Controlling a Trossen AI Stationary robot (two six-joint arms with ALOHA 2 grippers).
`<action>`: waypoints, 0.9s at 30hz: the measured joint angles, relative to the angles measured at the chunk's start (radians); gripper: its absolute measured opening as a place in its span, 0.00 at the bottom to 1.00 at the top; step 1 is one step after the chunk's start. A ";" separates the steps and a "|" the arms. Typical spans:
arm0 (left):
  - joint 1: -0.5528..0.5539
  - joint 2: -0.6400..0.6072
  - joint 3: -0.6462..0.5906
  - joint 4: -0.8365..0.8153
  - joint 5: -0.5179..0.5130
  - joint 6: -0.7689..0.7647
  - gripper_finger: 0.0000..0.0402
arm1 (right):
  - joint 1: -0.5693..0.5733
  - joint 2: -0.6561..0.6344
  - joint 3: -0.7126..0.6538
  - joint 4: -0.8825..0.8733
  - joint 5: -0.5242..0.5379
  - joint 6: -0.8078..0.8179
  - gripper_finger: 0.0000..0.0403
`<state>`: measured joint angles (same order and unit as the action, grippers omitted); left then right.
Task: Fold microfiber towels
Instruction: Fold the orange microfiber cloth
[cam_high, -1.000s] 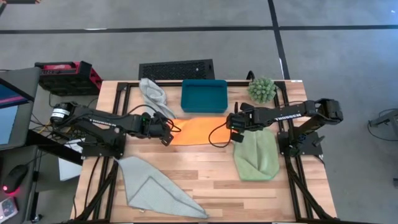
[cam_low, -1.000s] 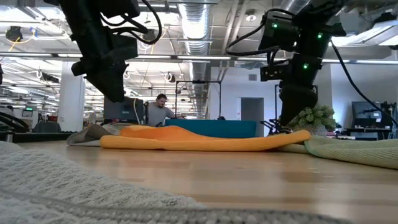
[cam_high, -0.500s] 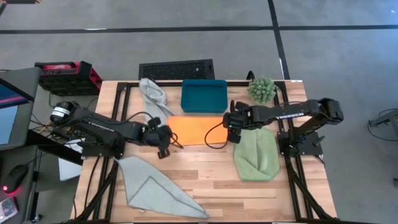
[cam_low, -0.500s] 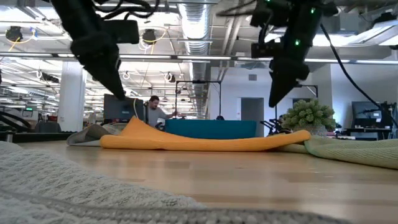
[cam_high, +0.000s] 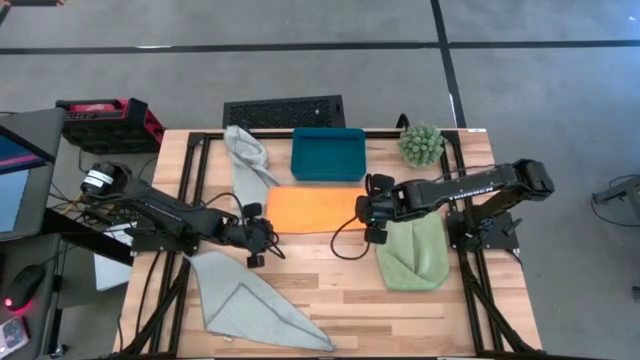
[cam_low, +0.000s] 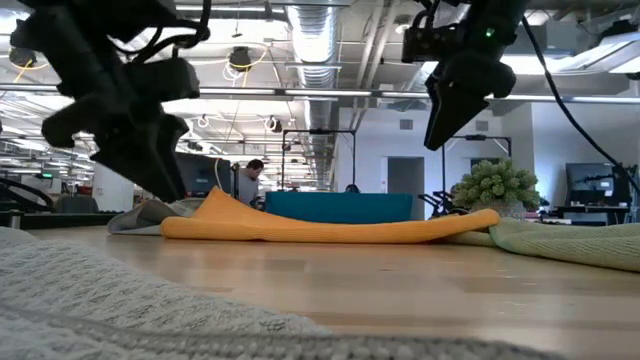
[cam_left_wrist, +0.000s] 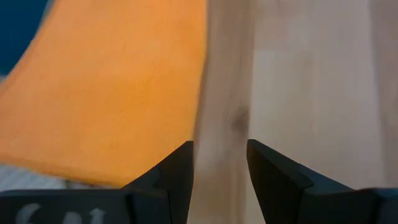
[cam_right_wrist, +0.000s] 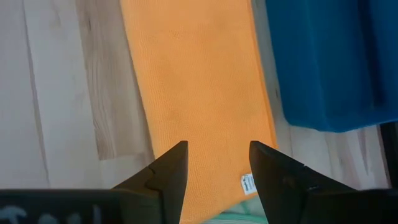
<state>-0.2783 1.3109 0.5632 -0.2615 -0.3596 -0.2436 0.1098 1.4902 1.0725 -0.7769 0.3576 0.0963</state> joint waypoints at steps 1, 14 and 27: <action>0.000 0.000 -0.009 0.004 -0.017 0.001 0.35 | 0.002 0.000 0.000 -0.001 0.000 0.000 0.48; 0.007 0.000 -0.096 0.095 -0.125 0.023 0.35 | 0.000 0.000 0.000 -0.001 0.003 0.027 0.48; 0.050 0.163 -0.077 0.151 -0.124 0.067 0.35 | 0.000 0.000 0.000 -0.012 0.003 0.027 0.47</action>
<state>-0.2287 1.4737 0.4867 -0.1104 -0.4834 -0.1763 0.1101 1.4906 1.0725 -0.7887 0.3605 0.1229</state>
